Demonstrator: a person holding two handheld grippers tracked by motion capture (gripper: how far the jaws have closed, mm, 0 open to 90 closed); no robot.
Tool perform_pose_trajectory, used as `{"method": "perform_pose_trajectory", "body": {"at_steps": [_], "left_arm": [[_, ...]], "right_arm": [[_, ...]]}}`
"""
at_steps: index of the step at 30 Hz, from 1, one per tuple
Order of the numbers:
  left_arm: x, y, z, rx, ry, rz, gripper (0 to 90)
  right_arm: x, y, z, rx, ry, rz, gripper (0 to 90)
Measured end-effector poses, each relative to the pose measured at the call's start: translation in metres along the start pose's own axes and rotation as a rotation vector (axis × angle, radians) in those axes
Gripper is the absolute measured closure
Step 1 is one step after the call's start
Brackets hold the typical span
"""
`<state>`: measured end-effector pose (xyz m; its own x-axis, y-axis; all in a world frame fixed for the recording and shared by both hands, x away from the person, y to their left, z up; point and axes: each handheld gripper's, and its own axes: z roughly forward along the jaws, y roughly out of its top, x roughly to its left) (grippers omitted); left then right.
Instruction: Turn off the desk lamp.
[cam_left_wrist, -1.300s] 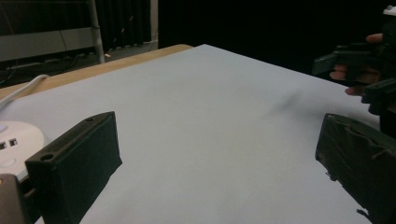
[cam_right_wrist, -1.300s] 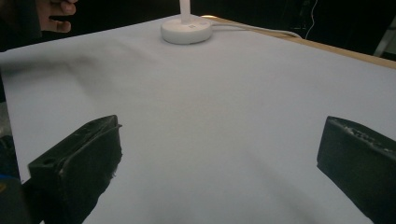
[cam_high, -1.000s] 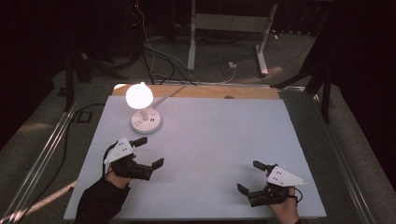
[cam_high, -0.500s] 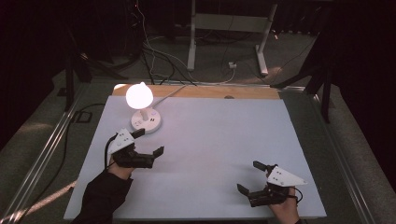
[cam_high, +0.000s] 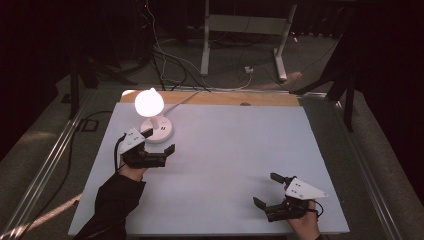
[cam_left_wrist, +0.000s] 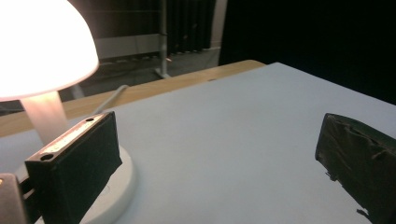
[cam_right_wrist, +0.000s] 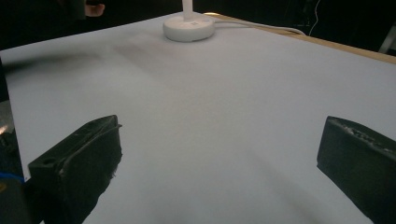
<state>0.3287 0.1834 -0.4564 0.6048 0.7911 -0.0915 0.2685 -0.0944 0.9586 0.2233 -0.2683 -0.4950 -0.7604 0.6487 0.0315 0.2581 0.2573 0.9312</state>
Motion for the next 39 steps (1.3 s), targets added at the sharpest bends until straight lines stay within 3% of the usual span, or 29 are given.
{"method": "perform_pose_trajectory", "body": {"at_steps": [4,5,12,16,17,21,23,27,34,39], "left_arm": [[0.003,-0.001,0.009,0.006,0.018,-0.023,0.6],[0.004,-0.002,0.016,0.024,0.052,-0.013,0.6],[0.011,-0.002,0.028,0.051,0.087,-0.036,0.7],[0.020,-0.002,0.034,0.086,0.105,-0.063,0.7],[0.025,-0.002,0.036,0.098,0.114,-0.087,0.7],[0.033,-0.001,0.036,0.084,0.140,-0.078,5.5],[0.036,-0.001,0.036,0.102,0.151,-0.069,7.8],[0.042,-0.003,0.036,0.102,0.143,-0.066,28.0],[0.052,-0.007,0.040,0.138,0.197,-0.069,54.7],[0.058,-0.011,0.043,0.156,0.213,-0.093,65.7]], "right_arm": [[0.000,0.000,0.000,0.000,0.001,0.001,0.0],[0.000,0.000,-0.001,0.000,0.004,0.002,0.0],[0.000,0.000,0.000,0.001,0.011,0.004,0.0],[0.000,0.000,0.000,0.001,0.014,0.006,0.0],[0.000,0.000,0.000,0.001,0.015,0.007,0.0],[0.000,0.000,0.000,0.000,0.017,0.008,0.0],[-0.001,0.000,0.000,0.001,0.016,0.009,0.0],[-0.001,0.000,0.000,0.005,0.020,0.009,0.0],[-0.001,-0.001,0.001,0.005,0.020,0.012,0.0],[-0.001,-0.001,0.001,0.005,0.020,0.012,0.0]]}}
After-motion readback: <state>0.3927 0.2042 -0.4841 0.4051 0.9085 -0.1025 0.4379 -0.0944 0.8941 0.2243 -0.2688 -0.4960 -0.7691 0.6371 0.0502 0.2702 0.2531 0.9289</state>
